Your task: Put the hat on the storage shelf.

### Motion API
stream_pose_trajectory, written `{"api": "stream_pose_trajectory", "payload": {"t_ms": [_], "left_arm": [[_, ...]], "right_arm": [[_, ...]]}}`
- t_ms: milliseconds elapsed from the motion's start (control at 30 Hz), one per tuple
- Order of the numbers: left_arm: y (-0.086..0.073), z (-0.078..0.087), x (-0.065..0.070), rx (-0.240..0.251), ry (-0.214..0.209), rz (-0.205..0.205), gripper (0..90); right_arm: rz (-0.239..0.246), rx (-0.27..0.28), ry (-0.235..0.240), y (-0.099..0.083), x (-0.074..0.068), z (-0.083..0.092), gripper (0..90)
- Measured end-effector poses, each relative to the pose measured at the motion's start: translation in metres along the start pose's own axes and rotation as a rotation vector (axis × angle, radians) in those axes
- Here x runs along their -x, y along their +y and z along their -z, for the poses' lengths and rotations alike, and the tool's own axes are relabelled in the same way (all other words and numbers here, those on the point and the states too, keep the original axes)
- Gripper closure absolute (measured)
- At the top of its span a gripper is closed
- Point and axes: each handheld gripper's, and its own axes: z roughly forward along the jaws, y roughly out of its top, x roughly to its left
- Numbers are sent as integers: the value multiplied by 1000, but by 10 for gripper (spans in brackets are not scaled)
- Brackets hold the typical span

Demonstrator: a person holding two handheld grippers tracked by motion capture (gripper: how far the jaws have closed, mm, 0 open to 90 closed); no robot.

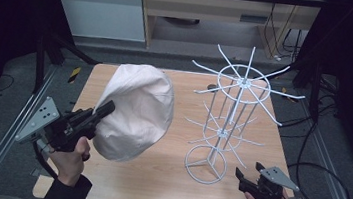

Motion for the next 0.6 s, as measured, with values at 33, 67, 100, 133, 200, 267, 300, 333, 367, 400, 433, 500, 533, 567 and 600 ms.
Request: {"api": "stream_pose_trajectory", "payload": {"t_ms": [33, 67, 100, 133, 200, 267, 300, 333, 367, 400, 433, 500, 533, 567, 600], "left_arm": [[2, 1, 3, 14, -8, -1, 876], [5, 2, 6, 27, -18, -5, 876], [8, 3, 9, 48, -28, -7, 876], [11, 4, 12, 62, -40, -5, 876], [15, 5, 16, 92, -61, -2, 876], [19, 5, 20, 119, -82, 3, 876], [20, 6, 21, 125, -90, 4, 876], [23, 5, 23, 133, -100, 6, 876], [24, 5, 24, 140, -105, 7, 876], [27, 5, 26, 148, -114, 9, 876], [29, 5, 27, 156, -120, 9, 876], [35, 5, 31, 181, -136, 5, 876], [38, 6, 32, 193, -144, 4, 876], [40, 6, 34, 200, -150, 2, 876], [42, 7, 35, 212, -155, -2, 876]], "right_arm": [[0, 0, 0, 0, 0, 0, 249], [-1, 0, 1, 0, 0, 0, 249], [0, -1, 1, 0, 0, 0, 248], [0, -1, 2, 0, 0, 0, 248], [0, -1, 2, 0, 0, 0, 247], [0, -2, 3, 0, 0, 0, 246], [3, -1, 0, 0, 0, -1, 246], [2, -1, 1, 0, 0, -1, 246], [1, -2, 1, 0, 0, -1, 246], [2, -2, 1, -1, 0, -1, 246], [1, -3, 2, 0, 0, -1, 245], [2, -5, 3, 0, 0, -1, 245], [3, -5, 3, 0, 0, -1, 245], [4, -5, 3, -1, 0, -1, 245], [4, -6, 3, -1, 0, -1, 244]]}}
